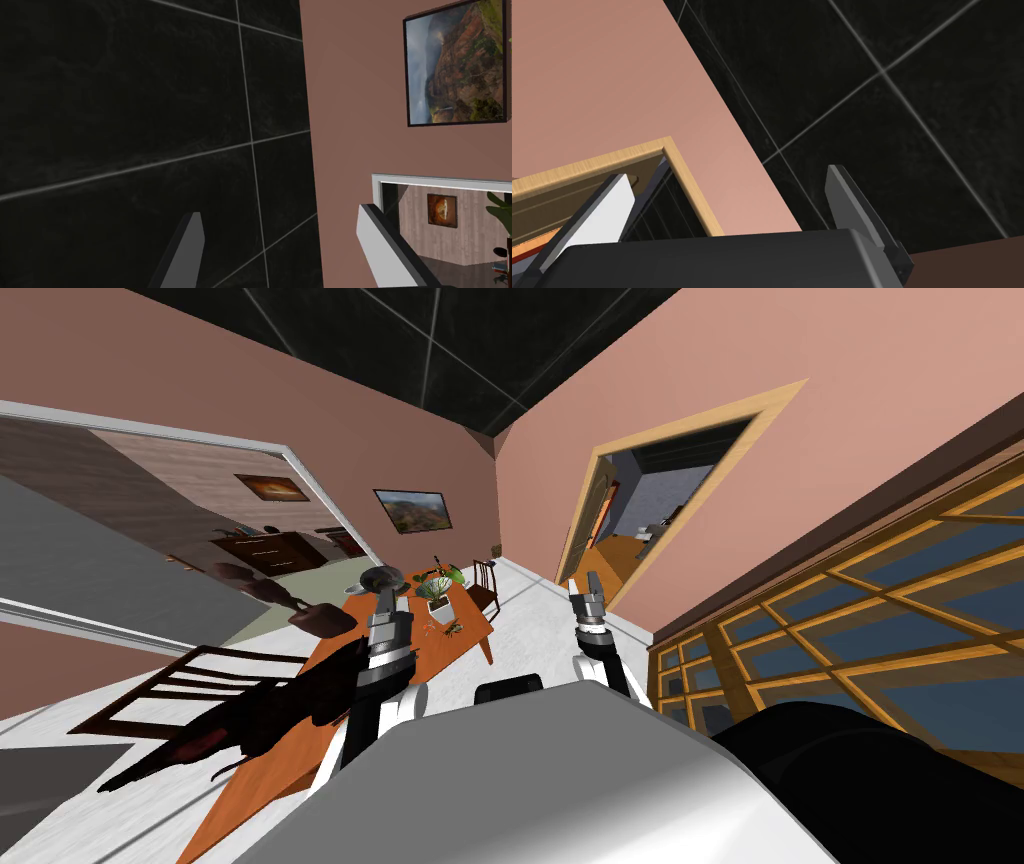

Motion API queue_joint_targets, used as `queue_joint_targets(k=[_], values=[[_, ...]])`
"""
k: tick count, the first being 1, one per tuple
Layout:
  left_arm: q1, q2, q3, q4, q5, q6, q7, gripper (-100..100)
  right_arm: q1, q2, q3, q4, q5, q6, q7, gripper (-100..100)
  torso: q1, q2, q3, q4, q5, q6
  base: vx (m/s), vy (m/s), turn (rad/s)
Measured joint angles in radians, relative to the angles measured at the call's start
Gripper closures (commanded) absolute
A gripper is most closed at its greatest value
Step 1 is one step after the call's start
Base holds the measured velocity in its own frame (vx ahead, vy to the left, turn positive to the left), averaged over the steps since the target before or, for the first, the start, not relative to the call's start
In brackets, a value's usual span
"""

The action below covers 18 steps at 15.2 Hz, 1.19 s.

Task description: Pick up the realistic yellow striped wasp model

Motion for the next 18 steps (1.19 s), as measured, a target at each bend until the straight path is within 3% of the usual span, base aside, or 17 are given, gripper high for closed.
queue_joint_targets(k=[4,10,13,18], values=[[-0.022,0.069,0.009,0.041,0.011,0.030,0.012,-100,0.000,0.000,0.000,0.000,0.000,0.000,0.000,0,0.000,-0.001,-0.001,0.000,0.000,0.000,0.014,-0.010,-0.010],[-0.083,0.161,0.035,0.167,0.042,0.114,0.050,-100,0.000,0.000,0.000,0.000,0.000,0.000,0.000,0,-0.001,-0.002,-0.001,-0.001,0.000,0.000,0.024,-0.016,-0.012],[-0.104,0.191,0.050,0.196,0.059,0.167,0.072,-100,0.000,0.000,0.000,0.000,0.000,0.000,0.000,0,0.000,-0.002,-0.001,0.000,0.000,0.000,0.018,-0.008,-0.009],[-0.161,0.219,0.069,0.300,0.080,0.225,0.097,-100,0.000,0.000,0.000,0.000,0.000,0.000,0.000,0,-0.001,-0.002,-0.001,0.000,0.000,0.000,0.022,-0.012,-0.012]])
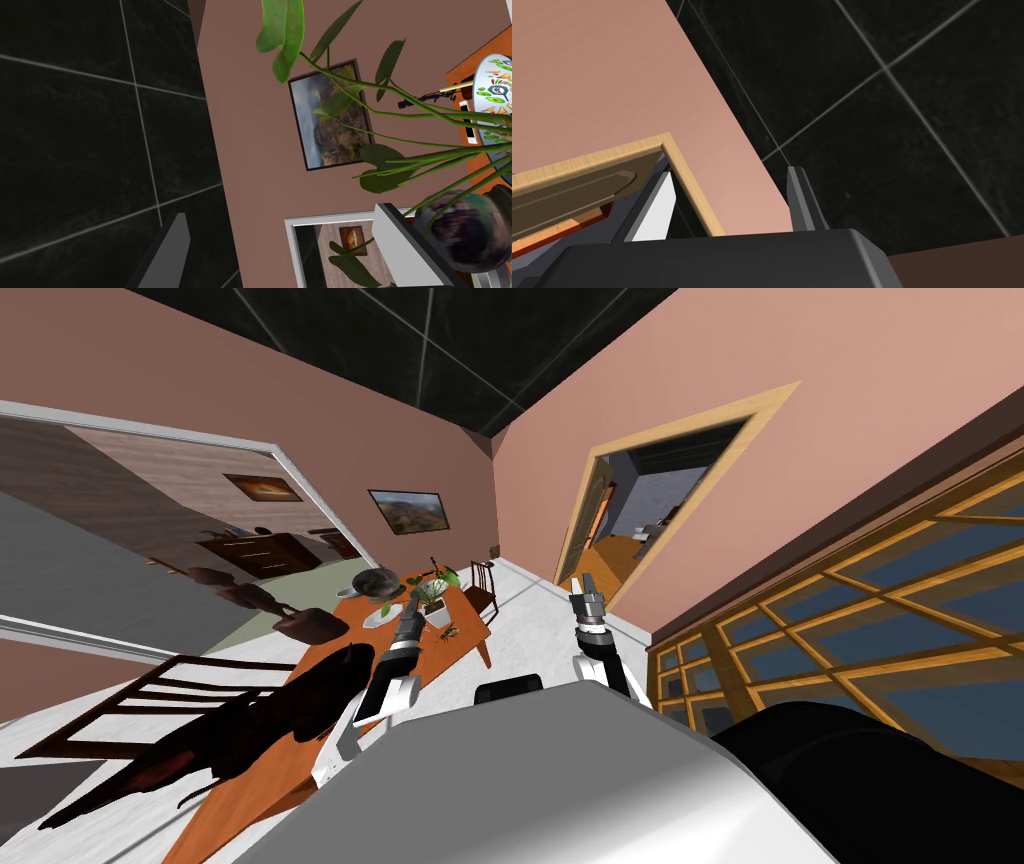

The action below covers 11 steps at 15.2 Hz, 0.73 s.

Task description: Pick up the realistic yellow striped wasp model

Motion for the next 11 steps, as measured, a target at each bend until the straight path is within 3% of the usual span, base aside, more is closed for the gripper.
queue_joint_targets(k=[11], values=[[-0.101,0.046,0.044,0.207,0.054,0.155,0.067,-100,0.000,0.000,0.000,0.000,0.000,0.000,0.000,0,0.000,0.000,0.000,0.000,0.000,0.000,0.023,-0.013,-0.012]])
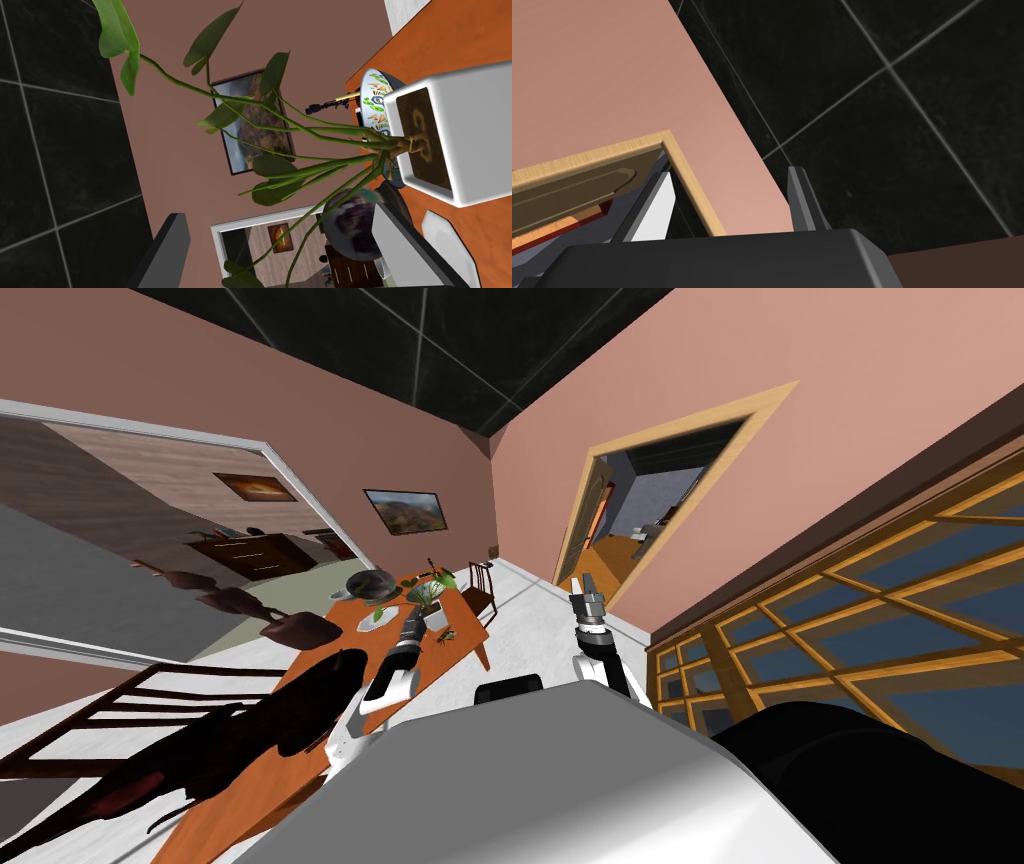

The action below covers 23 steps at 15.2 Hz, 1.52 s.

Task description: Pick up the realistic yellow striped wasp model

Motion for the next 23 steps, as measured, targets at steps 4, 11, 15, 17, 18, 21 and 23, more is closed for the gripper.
queue_joint_targets(k=[4,11,15,17,18,21,23], values=[[-0.041,0.008,0.016,0.071,0.018,0.064,0.022,-100,0.000,0.000,0.000,0.000,0.000,0.000,0.000,0,0.000,0.000,0.000,0.000,0.000,0.000,0.021,-0.010,-0.011],[-0.101,0.015,0.040,0.201,0.045,0.140,0.057,-100,0.000,0.000,0.000,0.000,0.000,0.000,0.000,0,0.000,0.000,0.000,0.000,0.000,0.000,0.022,-0.011,-0.012],[-0.134,0.025,0.056,0.274,0.069,0.205,0.085,-100,0.000,0.000,0.000,0.000,0.000,0.000,0.000,0,0.000,0.000,0.000,0.000,0.000,0.000,0.027,-0.014,-0.012],[-0.150,0.029,0.062,0.312,0.078,0.224,0.095,-100,0.000,0.000,0.000,0.000,0.000,0.000,0.000,0,0.000,0.000,0.000,0.000,0.000,0.000,0.021,-0.010,-0.012],[-0.163,0.030,0.066,0.331,0.082,0.240,0.100,-100,0.000,0.000,0.000,0.000,0.000,0.000,0.000,0,0.000,0.000,0.000,0.000,0.000,0.000,0.024,-0.008,-0.015],[-0.188,0.027,0.079,0.387,0.095,0.283,0.117,-100,0.000,0.000,0.000,0.000,0.000,0.000,0.000,0,0.000,-0.001,0.000,0.000,0.000,0.000,0.033,-0.014,-0.019],[-0.199,0.023,0.086,0.419,0.103,0.314,0.129,-100,0.000,0.000,0.000,0.000,0.000,0.000,0.000,0,0.000,-0.001,0.000,0.000,0.000,0.000,0.030,-0.009,-0.009]])
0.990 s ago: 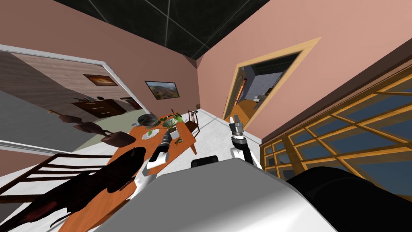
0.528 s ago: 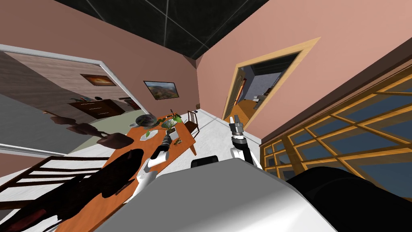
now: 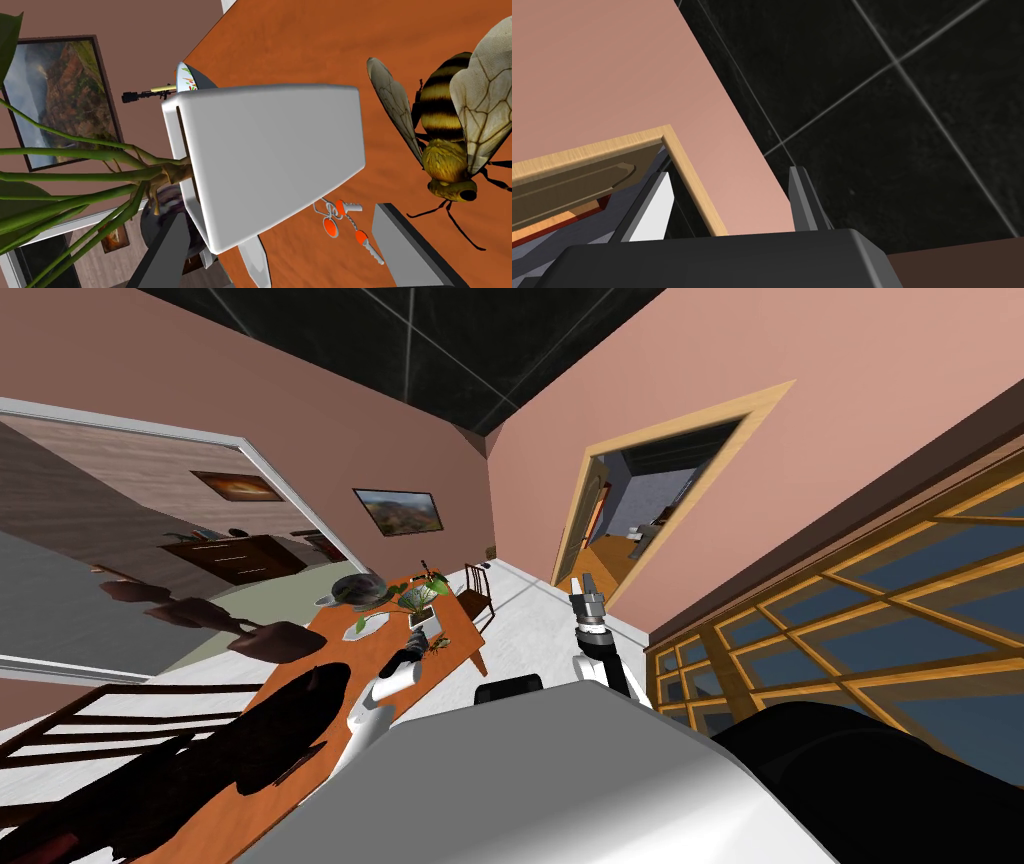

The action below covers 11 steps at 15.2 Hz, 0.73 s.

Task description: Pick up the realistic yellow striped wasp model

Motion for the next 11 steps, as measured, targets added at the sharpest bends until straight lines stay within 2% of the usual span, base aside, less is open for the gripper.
queue_joint_targets(k=[5,11], values=[[-0.037,0.000,0.013,0.101,0.023,0.050,0.024,-100,0.000,0.000,0.000,0.000,0.000,0.000,0.000,0,0.000,0.001,0.000,0.000,0.000,0.000,0.024,-0.012,-0.015],[-0.075,-0.005,0.030,0.191,0.043,0.128,0.053,-100,0.000,0.000,0.000,0.000,0.000,0.000,0.000,0,0.000,0.000,0.000,0.000,0.000,0.000,0.033,-0.008,-0.016]])
